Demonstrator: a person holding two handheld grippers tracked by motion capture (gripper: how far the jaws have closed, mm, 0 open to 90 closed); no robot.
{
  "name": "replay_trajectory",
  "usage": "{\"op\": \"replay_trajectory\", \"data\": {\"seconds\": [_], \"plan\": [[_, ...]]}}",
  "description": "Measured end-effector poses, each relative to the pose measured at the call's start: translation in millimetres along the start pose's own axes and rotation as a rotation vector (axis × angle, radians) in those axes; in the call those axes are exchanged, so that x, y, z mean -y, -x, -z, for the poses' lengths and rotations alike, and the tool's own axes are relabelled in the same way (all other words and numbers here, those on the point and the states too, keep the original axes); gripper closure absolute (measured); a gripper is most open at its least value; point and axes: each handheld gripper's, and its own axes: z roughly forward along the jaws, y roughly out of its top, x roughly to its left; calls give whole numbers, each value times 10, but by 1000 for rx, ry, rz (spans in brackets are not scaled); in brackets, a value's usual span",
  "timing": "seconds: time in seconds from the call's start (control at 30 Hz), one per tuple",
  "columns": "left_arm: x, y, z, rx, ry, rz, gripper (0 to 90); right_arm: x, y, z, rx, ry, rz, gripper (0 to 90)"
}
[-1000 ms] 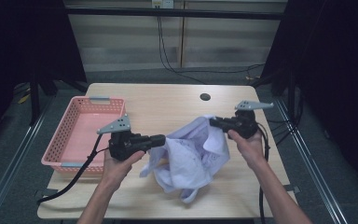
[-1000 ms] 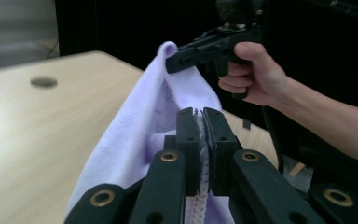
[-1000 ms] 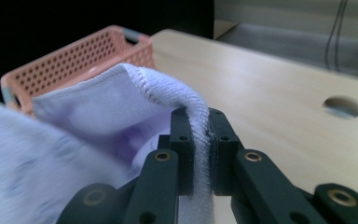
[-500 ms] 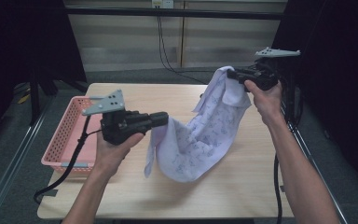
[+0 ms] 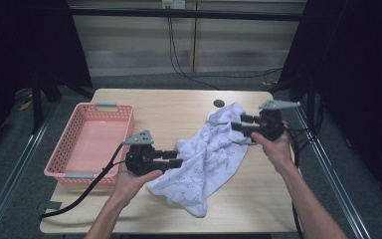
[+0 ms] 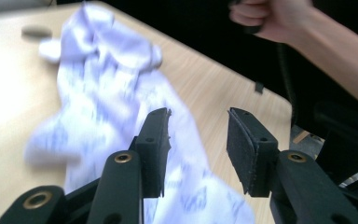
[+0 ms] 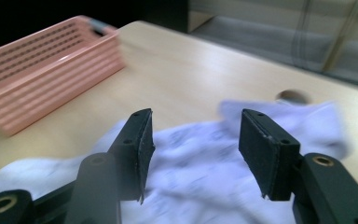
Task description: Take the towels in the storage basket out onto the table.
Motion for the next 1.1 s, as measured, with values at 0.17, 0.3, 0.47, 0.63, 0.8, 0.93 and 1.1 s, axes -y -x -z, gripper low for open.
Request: {"op": "replay_trajectory", "data": {"seconds": [0.17, 0.3, 0.47, 0.63, 0.8, 0.93, 1.1], "plan": [[429, -182, -40, -48, -75, 55, 571, 390, -334, -8, -82, -44, 17, 468], [605, -252, -113, -70, -157, 64, 573, 710, -558, -20, -153, -74, 4, 470], [692, -288, -261, -46, -208, 53, 661, 1029, -835, -41, -241, -126, 4, 447], [696, -292, -326, -30, -227, 48, 869, 1220, -1124, -208, -314, -208, 58, 367], [596, -253, -297, 24, -101, 96, 875, 1350, -1403, -412, -368, -279, 124, 326], [513, -170, -288, 62, -45, 90, 857, 1351, -1449, -468, -330, -274, 146, 727], [470, -153, -214, 50, -4, 94, 654, 1088, -1178, -203, -284, -137, 84, 872]]}}
